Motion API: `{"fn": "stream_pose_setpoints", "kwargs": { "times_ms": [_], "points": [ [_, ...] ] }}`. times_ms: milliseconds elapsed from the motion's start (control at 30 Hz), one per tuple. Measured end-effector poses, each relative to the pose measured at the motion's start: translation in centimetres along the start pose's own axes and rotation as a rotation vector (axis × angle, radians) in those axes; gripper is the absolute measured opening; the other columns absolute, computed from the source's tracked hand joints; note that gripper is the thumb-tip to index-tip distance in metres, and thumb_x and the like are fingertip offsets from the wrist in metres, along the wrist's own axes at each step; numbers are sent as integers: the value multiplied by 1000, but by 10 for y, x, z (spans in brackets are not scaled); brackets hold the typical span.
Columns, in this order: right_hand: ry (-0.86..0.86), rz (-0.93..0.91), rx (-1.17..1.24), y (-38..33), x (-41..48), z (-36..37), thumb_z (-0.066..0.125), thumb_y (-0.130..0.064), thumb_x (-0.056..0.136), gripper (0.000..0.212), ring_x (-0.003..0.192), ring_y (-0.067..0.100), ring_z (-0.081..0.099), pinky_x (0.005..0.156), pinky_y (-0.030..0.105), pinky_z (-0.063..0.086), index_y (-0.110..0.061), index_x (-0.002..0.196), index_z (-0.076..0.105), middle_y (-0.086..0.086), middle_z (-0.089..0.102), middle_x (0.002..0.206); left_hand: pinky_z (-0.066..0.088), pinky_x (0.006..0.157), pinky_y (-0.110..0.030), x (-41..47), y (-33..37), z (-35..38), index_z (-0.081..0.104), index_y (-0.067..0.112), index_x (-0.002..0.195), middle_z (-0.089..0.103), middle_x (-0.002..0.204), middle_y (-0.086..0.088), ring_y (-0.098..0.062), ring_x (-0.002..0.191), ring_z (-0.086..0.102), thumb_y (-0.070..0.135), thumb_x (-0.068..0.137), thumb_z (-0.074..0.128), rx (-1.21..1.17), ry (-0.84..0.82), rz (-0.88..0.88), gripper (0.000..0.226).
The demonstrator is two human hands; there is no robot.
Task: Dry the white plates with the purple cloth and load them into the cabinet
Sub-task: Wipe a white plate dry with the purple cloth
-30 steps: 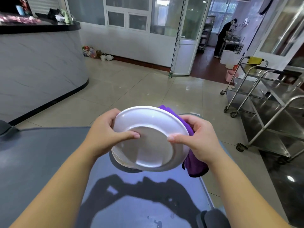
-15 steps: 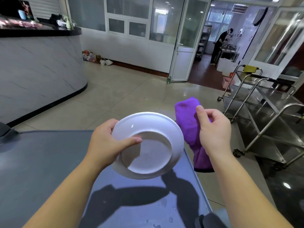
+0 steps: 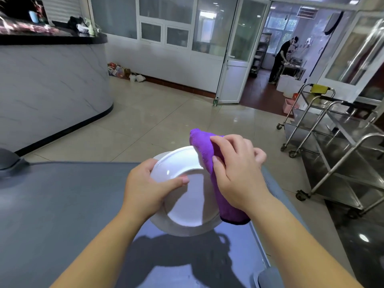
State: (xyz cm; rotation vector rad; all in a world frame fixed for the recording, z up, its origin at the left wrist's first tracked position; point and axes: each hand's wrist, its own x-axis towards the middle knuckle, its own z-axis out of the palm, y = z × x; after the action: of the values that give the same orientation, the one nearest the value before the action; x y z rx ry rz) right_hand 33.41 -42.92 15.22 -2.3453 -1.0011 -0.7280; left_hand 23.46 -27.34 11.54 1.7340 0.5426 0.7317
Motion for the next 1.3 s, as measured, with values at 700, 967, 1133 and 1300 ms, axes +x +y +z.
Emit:
{"fn": "stream_pose_setpoints", "kwargs": {
  "times_ms": [700,967,1133,1300],
  "points": [
    [203,796,800,6,-20,31,42,-41,100,33,59,-8,52,55,8,40,-18,86,61,-9,61,77,52,56,-30,2,-5,1,66,20,81,71,76,6,-16,70,68,38,51,84,-309,170,-124,40],
    [89,620,655,22,5,13,50,-46,96,51,62,13,41,61,33,37,-2,70,49,-1,46,64,55,58,-26,18,2,-13,71,18,90,74,85,1,-17,76,71,38,34,90,-184,-155,-70,63],
    [138,575,649,17,20,2,51,-50,94,47,62,10,47,63,30,40,-10,70,56,-1,55,64,55,59,-29,14,11,-6,66,21,79,71,78,8,-11,72,68,47,38,85,-241,61,37,52],
    [289,928,959,3,-2,23,50,-48,95,34,62,7,53,60,27,42,-21,74,54,-11,56,67,60,69,-42,13,11,7,67,19,86,74,83,4,-17,78,71,44,43,85,-382,156,-71,53]
  ]
}}
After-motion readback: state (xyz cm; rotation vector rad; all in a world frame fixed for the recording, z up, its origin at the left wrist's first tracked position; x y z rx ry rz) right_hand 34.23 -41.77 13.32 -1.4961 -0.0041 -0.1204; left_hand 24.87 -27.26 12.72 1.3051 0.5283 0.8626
